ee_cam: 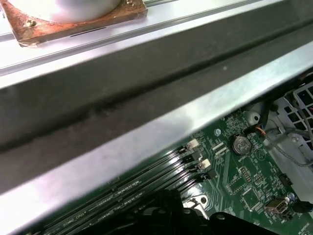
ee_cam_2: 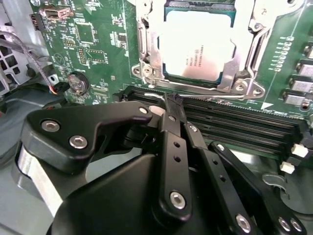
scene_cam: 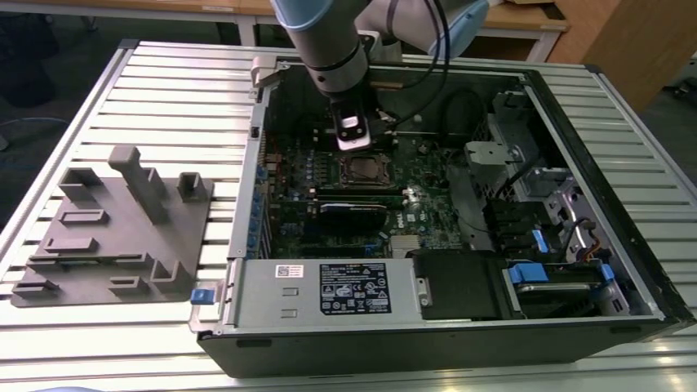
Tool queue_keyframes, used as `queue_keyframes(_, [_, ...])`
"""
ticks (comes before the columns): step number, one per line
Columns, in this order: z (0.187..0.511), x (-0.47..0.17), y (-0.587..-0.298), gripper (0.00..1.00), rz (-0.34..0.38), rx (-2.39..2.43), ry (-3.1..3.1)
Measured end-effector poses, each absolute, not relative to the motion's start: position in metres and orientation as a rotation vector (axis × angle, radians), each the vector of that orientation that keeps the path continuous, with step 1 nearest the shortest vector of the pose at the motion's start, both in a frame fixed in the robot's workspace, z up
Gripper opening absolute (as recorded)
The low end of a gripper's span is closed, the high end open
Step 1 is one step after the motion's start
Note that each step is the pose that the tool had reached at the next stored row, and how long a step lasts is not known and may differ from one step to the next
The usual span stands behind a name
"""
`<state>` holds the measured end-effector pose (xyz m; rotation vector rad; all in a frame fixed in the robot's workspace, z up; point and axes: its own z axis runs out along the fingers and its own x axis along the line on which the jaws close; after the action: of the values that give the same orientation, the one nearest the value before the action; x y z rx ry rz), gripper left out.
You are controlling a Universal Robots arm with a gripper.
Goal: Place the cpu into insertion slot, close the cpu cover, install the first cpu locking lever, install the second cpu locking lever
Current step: 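Install the first cpu locking lever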
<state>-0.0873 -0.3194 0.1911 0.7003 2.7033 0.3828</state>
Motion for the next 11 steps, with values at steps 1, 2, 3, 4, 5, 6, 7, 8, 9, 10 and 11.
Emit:
queue_keyframes(1, [0.1911, -0.0870, -0.3194, 0.11, 0.382, 0.700, 2.703])
queue_keyframes(2, [0.1911, -0.0870, -0.3194, 0.11, 0.381, 0.701, 2.703])
queue_keyframes(3, [0.1911, -0.0870, -0.3194, 0.11, 0.376, 0.700, 2.703])
queue_keyframes(4, [0.1909, -0.0869, -0.3193, 0.11, 0.372, 0.698, 2.703])
queue_keyframes(5, [0.1907, -0.0869, -0.3193, 0.11, 0.367, 0.697, 2.702])
queue_keyframes(6, [0.1907, -0.0870, -0.3193, 0.11, 0.366, 0.697, 2.702])
queue_keyframes(7, [0.1908, -0.0870, -0.3188, 0.11, 0.366, 0.697, 2.702])
queue_keyframes(8, [0.1908, -0.0870, -0.3181, 0.11, 0.365, 0.697, 2.702])
queue_keyframes(9, [0.1908, -0.0870, -0.3174, 0.11, 0.365, 0.698, 2.702])
queue_keyframes(10, [0.1907, -0.0870, -0.3168, 0.11, 0.366, 0.698, 2.701])
queue_keyframes(11, [0.1907, -0.0870, -0.3161, 0.11, 0.365, 0.698, 2.701])
